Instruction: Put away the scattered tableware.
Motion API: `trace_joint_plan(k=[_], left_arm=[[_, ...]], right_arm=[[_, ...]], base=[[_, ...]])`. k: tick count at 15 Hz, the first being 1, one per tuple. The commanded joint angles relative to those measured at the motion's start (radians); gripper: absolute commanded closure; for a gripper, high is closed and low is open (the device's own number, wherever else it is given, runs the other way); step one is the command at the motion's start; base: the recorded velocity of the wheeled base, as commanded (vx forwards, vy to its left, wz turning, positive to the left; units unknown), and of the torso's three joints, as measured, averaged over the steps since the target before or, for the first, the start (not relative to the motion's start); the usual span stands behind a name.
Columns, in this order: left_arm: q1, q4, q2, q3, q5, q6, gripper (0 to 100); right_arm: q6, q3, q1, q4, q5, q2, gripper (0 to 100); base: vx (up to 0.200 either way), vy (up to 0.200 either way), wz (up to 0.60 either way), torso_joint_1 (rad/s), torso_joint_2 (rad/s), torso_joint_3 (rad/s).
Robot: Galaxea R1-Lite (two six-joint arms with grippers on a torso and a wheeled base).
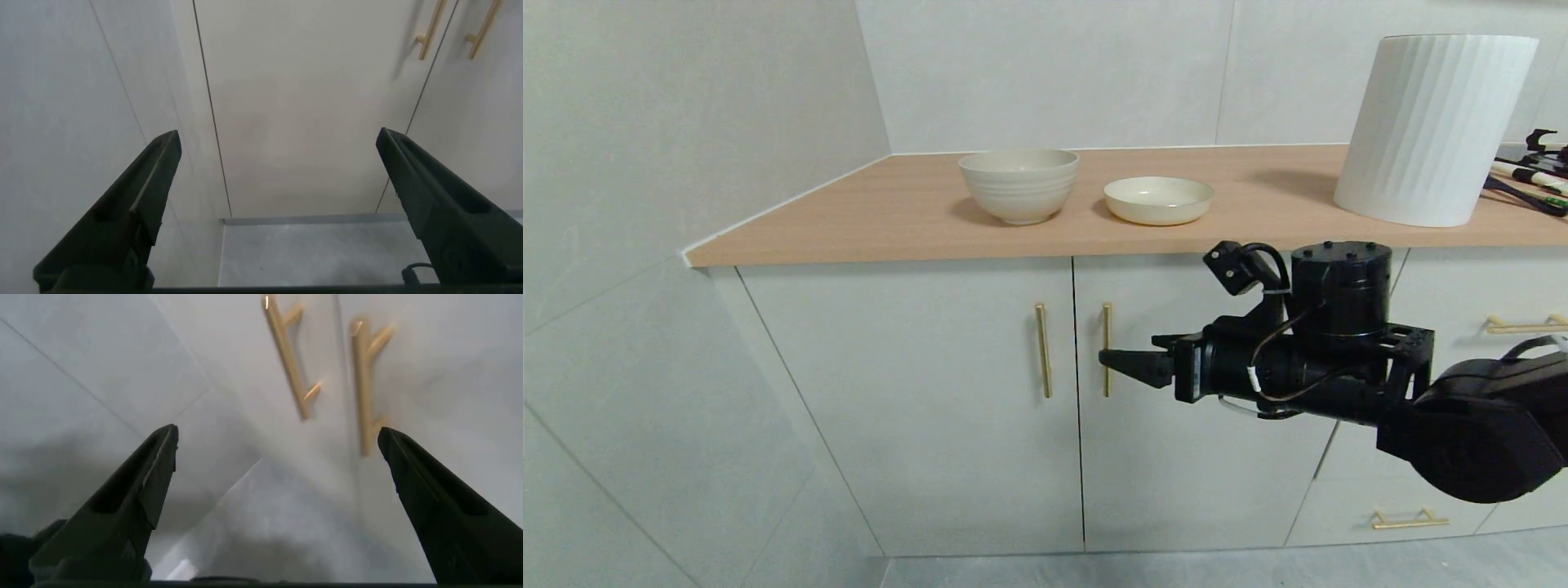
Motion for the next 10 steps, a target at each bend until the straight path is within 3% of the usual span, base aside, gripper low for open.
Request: trace_joint_plan(k=[1,10], left_arm=[[0.000,-0.001,0.000,0.000,0.000,0.001,0],[0.000,-0.001,0.000,0.000,0.000,0.005,0]], right_arm=[[0.047,-0.063,0.005,-0.028,-0.003,0.127,0],[0.100,-0.138,-0.008,-0.043,-0.013,0.240,0]], base=[[0.000,0.000,0.00,0.000,0.00,0.000],[0.000,0.000,0.00,0.000,0.00,0.000]])
